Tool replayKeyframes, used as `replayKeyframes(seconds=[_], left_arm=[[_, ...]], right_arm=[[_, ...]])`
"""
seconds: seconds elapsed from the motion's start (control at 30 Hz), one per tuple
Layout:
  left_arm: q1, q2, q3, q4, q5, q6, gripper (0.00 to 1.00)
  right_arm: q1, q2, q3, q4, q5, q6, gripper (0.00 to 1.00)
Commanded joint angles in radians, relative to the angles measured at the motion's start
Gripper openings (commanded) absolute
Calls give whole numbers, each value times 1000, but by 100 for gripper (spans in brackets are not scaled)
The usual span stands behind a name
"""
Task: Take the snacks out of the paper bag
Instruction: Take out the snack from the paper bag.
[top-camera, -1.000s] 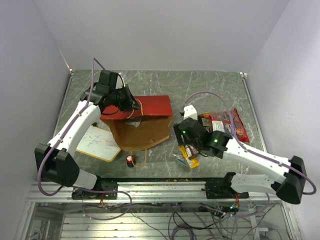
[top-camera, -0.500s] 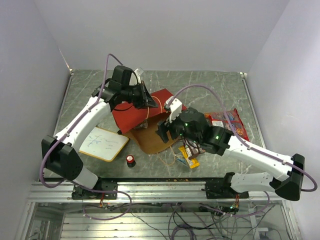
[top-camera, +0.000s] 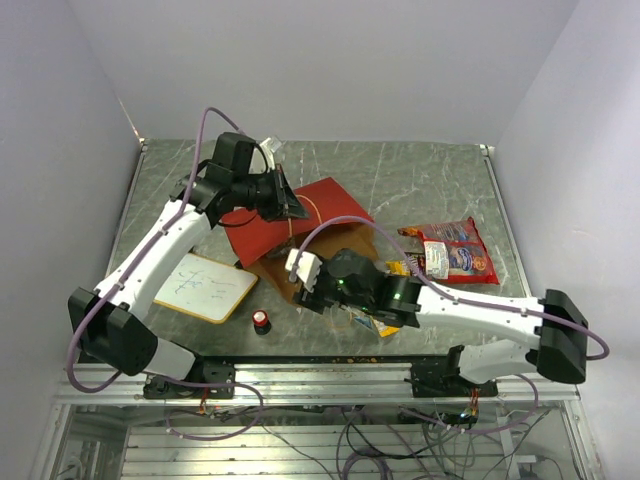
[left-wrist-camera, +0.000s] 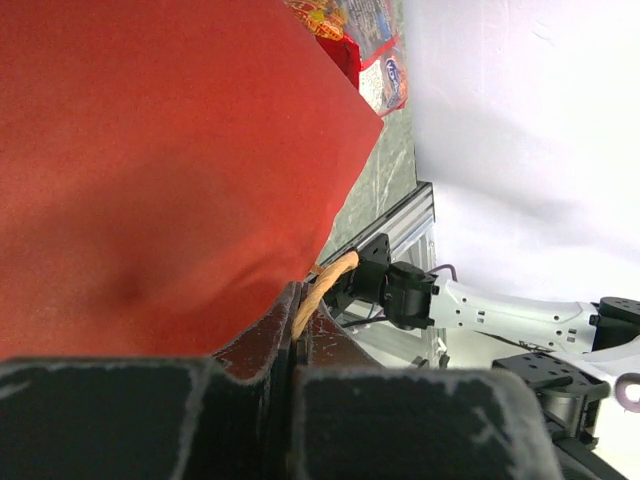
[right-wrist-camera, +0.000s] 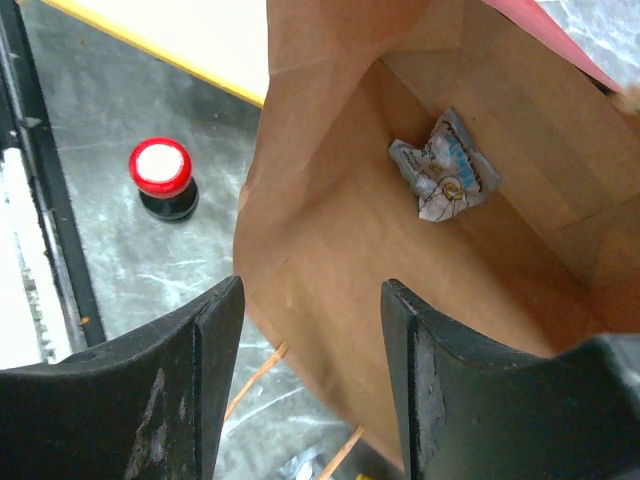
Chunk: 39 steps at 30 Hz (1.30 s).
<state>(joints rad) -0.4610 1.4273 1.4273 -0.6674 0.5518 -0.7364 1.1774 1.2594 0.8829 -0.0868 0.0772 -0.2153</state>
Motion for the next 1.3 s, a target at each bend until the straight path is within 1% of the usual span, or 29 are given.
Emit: replayKeyframes(seconds=[0.0, 0.07, 0.13, 0.23, 0.33, 0.5, 0.6, 0.67, 0.73, 0.83, 1.03, 1.17, 1.27], left_arm=[[-1, -37, -30, 19, 23, 12, 7], [-1, -42, -41, 38, 26, 1, 7], [0, -38, -26, 23, 31, 2, 7], [0, -26, 17, -25, 30, 30, 7], [1, -19, 44, -65, 25, 60, 7], [-1, -23, 64, -78, 22, 90, 7], [-1, -28, 65, -61, 29, 88, 7], [0, -29, 71, -45, 30, 88, 7], [-1, -34, 79, -28, 35, 88, 7], [-1, -36, 96, -4, 43, 94, 7], [-1, -26, 121, 46, 58, 109, 7], [0, -1, 176, 31, 55, 138, 7], [-1, 2, 197, 13, 55, 166, 7]], right_arm=[[4, 93, 7, 153, 22, -117, 55], [2, 117, -47, 287, 110, -69, 53], [2, 147, -100, 437, 228, 7, 49], [0, 217, -151, 648, 335, 60, 49], [-11, 318, -154, 790, 416, 96, 50], [-57, 438, -167, 988, 401, 149, 55], [-83, 495, -187, 1107, 358, 167, 59], [-110, 528, -201, 1174, 341, 207, 61], [-136, 568, -218, 1243, 297, 237, 62], [-151, 623, -208, 1289, 275, 240, 62], [-168, 711, -155, 1313, 237, 219, 64], [-179, 746, -130, 1308, 238, 213, 65], [-189, 780, -89, 1262, 243, 208, 68]])
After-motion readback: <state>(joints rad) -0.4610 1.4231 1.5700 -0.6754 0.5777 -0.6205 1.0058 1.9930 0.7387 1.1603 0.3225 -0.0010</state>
